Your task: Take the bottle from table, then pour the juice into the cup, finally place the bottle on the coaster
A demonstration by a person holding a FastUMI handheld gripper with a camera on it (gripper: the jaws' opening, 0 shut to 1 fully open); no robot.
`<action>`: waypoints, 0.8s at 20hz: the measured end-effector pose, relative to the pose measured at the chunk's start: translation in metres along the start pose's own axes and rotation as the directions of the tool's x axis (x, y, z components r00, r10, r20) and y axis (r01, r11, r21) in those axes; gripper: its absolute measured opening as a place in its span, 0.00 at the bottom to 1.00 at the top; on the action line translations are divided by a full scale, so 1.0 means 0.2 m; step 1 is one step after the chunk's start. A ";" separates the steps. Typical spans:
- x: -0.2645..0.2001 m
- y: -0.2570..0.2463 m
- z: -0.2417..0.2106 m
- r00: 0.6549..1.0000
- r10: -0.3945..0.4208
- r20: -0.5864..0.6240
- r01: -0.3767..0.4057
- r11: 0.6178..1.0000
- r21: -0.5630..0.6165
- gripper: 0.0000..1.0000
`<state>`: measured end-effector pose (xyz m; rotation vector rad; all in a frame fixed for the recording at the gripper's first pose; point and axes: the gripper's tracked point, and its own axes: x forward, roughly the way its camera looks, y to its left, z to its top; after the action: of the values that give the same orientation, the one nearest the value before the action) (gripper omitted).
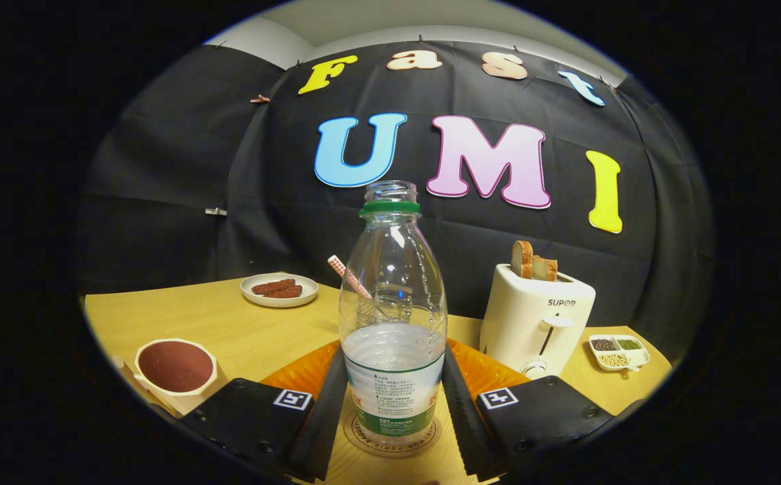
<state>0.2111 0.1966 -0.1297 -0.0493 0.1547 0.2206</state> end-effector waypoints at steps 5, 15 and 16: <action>0.00 -0.04 -0.03 1.000 0.000 -0.018 0.001 0.998 0.068 0.75; -0.01 -0.02 -0.13 0.998 0.003 -0.061 0.000 0.998 0.058 0.82; -0.02 -0.02 -0.13 0.998 0.006 -0.060 -0.002 0.998 0.056 0.84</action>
<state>0.2052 0.1902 -0.1551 -0.0006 0.2212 0.2188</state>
